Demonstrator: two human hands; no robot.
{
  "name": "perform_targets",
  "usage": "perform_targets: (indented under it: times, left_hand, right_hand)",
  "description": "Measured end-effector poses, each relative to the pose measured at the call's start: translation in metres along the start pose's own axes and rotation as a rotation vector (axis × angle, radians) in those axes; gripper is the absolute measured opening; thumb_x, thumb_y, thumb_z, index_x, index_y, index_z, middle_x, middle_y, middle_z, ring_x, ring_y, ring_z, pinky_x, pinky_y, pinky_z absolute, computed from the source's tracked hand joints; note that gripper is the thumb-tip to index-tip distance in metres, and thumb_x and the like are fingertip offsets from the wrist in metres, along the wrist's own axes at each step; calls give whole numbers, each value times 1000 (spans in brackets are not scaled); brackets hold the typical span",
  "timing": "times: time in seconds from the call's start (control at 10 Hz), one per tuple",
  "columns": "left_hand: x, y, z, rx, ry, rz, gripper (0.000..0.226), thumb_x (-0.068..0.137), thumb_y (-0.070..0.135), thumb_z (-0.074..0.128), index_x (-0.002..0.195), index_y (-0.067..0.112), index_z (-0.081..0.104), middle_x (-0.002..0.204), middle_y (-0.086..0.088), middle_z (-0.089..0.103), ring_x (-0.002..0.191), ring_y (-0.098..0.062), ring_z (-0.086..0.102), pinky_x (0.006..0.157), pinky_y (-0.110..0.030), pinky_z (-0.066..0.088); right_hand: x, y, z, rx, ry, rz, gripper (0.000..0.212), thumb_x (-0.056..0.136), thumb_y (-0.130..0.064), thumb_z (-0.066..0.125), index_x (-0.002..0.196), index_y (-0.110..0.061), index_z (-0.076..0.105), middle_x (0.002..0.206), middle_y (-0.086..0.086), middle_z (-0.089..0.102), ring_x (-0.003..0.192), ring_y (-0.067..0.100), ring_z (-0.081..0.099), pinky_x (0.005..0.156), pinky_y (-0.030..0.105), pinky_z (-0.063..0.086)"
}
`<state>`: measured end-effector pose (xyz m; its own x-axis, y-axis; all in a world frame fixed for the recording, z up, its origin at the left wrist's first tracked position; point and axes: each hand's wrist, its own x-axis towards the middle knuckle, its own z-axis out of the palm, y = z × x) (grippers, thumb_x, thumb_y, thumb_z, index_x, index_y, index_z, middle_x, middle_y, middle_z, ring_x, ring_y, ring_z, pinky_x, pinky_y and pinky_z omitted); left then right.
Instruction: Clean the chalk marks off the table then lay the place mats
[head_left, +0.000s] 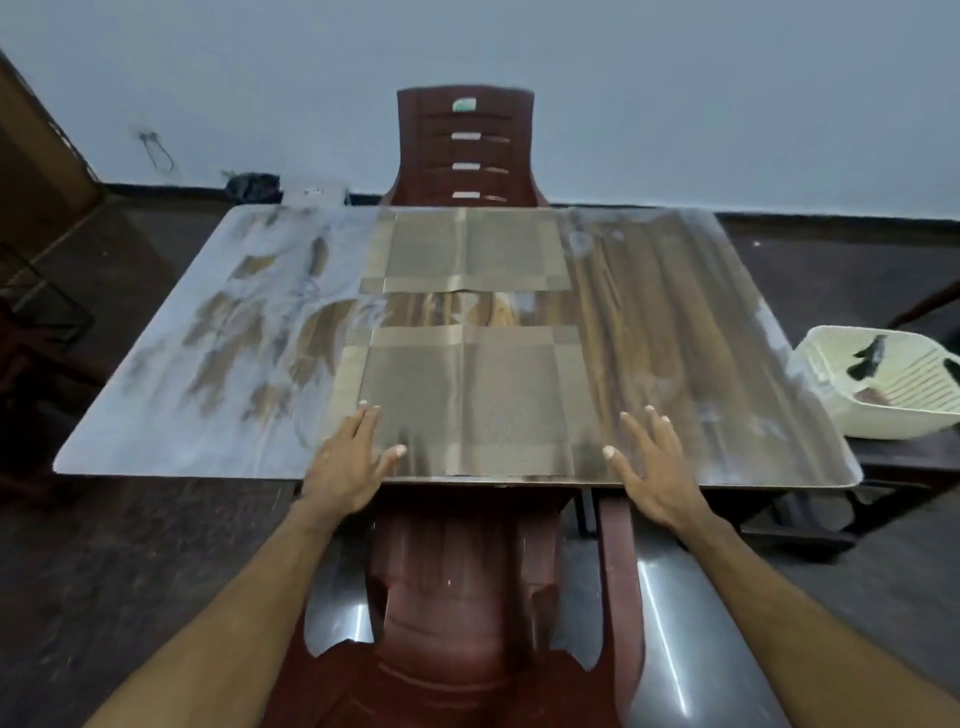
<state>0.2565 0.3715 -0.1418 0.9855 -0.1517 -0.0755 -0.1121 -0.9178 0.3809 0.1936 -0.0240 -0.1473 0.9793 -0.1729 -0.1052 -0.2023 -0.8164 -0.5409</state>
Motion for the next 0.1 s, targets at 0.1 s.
perform_targets:
  times: [0.1]
  left_hand:
    - [-3,54,-5,-45,62,84,76,94,59,36,154,13,22,163,-4,16,150,-21,17,120,-41,21]
  right_hand:
    - [-11,2,-35,-55,60,-17,63,99,-47,47,153,-19,30,164,11,12,152,28,4,122,41,9]
